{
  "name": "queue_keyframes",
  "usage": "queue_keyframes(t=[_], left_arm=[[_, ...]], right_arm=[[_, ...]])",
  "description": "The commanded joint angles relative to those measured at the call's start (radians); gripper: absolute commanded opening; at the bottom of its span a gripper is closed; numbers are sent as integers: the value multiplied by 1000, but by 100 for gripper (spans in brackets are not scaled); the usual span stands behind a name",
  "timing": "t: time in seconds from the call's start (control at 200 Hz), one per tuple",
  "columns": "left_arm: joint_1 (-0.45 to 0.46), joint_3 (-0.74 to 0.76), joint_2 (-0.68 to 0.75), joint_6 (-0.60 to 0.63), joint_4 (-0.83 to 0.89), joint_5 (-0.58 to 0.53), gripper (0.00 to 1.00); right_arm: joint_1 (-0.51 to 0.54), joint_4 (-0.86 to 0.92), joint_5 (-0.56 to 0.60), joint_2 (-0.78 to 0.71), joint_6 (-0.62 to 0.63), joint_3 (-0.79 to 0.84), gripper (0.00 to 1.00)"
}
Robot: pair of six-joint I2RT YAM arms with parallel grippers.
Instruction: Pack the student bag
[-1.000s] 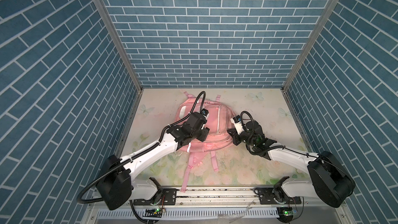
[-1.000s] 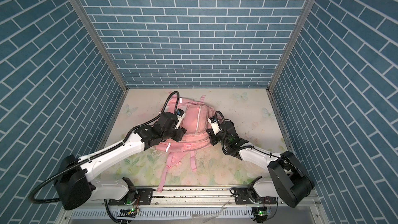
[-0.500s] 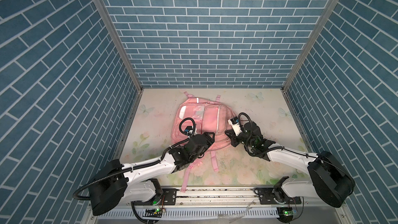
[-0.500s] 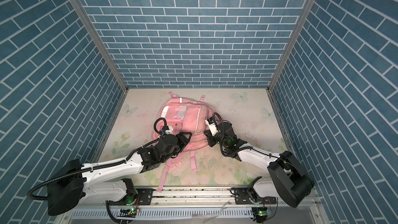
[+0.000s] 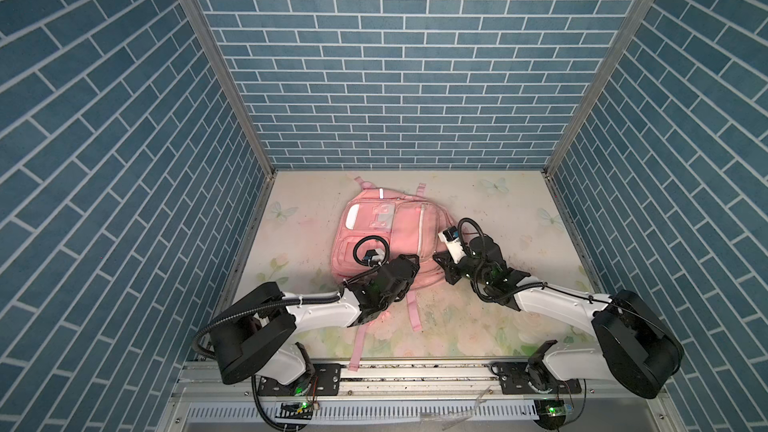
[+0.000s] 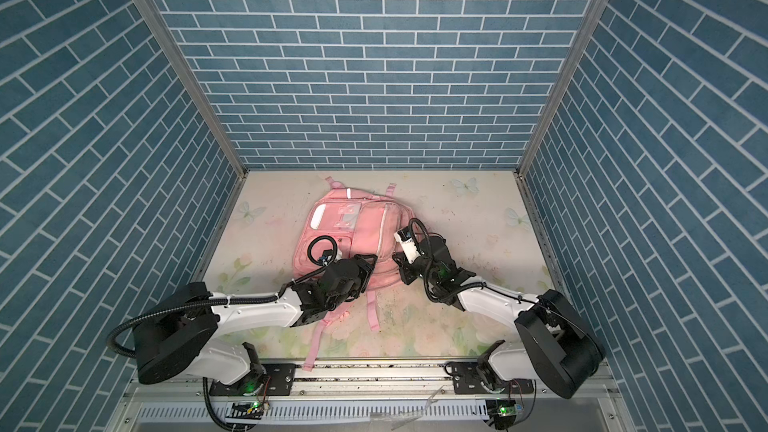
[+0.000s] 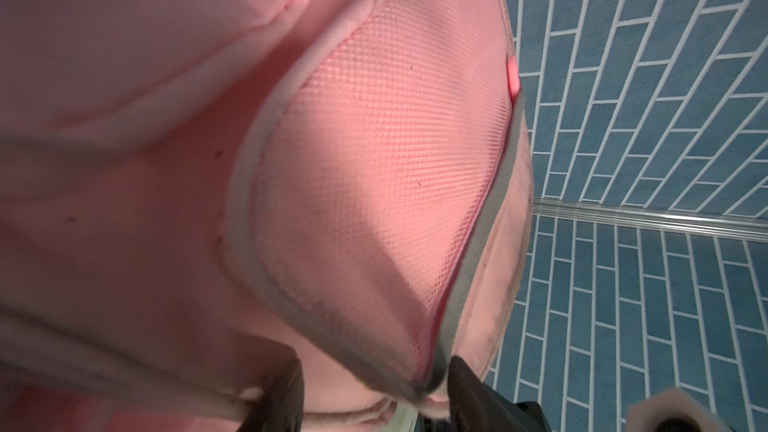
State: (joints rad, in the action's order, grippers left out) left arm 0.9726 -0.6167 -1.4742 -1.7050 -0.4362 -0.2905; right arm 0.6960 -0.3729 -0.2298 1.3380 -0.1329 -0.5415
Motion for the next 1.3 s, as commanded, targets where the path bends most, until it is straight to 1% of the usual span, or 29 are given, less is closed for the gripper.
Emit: queue_keyframes(t=[0.0,0.085,0.135,0.18,0.235,0.25,0.305,0.325,0.41,0.46,0.53,0.63,0.705,0.82,0.965,1.105,1.195,1.295], left_arm=[[-16,-33,-16,11,-37,-13,54],[-30,-26,-30,11,-61,-10,48],[-39,-18,-41,13,-78,-1,41],[-47,-11,-54,18,-104,10,32],[-56,-1,-65,20,-128,30,19],[-58,1,-66,23,-135,36,17],[-70,12,-62,41,-139,67,3],[-75,16,-55,51,-135,82,0],[-100,42,-7,103,-101,134,0],[-117,67,34,139,-76,167,0],[-143,97,99,184,-28,208,0],[-170,122,186,280,16,248,0],[-188,90,223,380,117,277,0],[-218,33,239,512,239,358,0],[-279,21,242,588,301,465,0],[-385,-30,235,706,394,554,0],[-452,-98,211,802,476,597,0],[-513,-198,150,922,573,634,0]], right_arm=[[16,22,-26,11,29,-11,0],[22,35,-18,15,29,-21,0],[27,41,-12,18,27,-25,0],[30,47,-6,17,24,-30,0],[32,52,4,12,18,-31,0],[31,54,9,10,14,-31,0],[31,57,36,-4,0,-27,0],[32,56,48,-10,-5,-23,0],[30,54,79,-36,-11,-17,0],[29,71,131,-51,-22,-24,0],[18,83,188,-66,-8,-30,0],[-60,99,212,-56,-41,-51,0],[-129,135,187,-17,-59,-97,0],[-173,166,197,58,-17,-175,0],[-222,179,166,130,27,-257,0],[-225,211,133,97,50,-250,0],[-222,243,65,43,55,-211,0],[-193,250,-7,-17,20,-153,0]])
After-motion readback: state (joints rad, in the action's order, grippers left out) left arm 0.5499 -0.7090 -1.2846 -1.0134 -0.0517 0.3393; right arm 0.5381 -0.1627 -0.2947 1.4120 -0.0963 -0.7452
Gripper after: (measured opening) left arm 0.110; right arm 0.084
